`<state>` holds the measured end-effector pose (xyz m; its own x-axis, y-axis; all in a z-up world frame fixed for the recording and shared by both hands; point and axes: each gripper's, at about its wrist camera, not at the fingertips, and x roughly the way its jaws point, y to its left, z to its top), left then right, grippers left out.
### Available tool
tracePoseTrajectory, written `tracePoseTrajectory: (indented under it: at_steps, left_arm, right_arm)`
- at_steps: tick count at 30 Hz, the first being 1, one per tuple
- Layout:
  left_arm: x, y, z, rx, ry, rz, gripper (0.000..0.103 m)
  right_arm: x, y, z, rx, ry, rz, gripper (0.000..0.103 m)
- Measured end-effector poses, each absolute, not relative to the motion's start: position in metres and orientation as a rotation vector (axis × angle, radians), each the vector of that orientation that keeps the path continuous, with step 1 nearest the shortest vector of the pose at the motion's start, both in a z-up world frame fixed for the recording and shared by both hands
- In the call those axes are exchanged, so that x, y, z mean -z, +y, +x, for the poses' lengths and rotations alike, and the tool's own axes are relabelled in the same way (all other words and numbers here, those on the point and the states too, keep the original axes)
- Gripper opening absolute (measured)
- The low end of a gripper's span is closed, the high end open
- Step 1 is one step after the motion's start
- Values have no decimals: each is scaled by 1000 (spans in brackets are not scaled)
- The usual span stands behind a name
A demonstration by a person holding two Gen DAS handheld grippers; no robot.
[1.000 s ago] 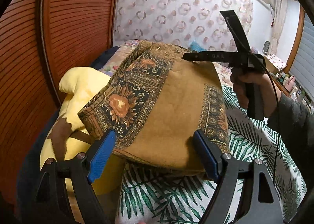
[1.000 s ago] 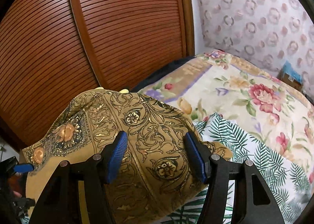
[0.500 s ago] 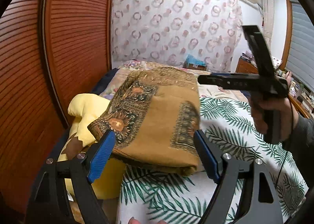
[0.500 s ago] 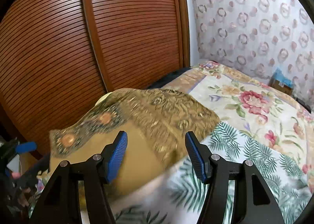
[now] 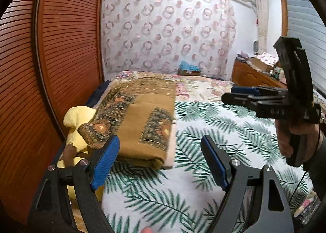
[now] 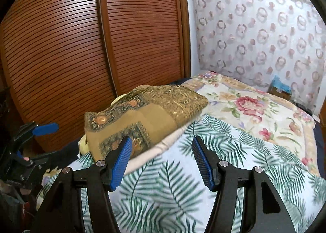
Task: Fold small clothes
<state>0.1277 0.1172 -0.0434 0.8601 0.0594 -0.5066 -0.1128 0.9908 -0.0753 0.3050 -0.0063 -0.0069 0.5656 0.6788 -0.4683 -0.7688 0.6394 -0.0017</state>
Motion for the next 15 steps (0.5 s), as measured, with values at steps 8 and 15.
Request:
tracePoseTrajectory:
  at_steps: [8, 15]
  left_arm:
    - [41, 102, 110, -123, 495, -80, 85]
    - [47, 109, 101, -142, 518, -117, 85]
  right_arm:
    - [9, -36, 260, -833, 434, -195, 66]
    - [9, -57, 228, -815, 416, -185, 67]
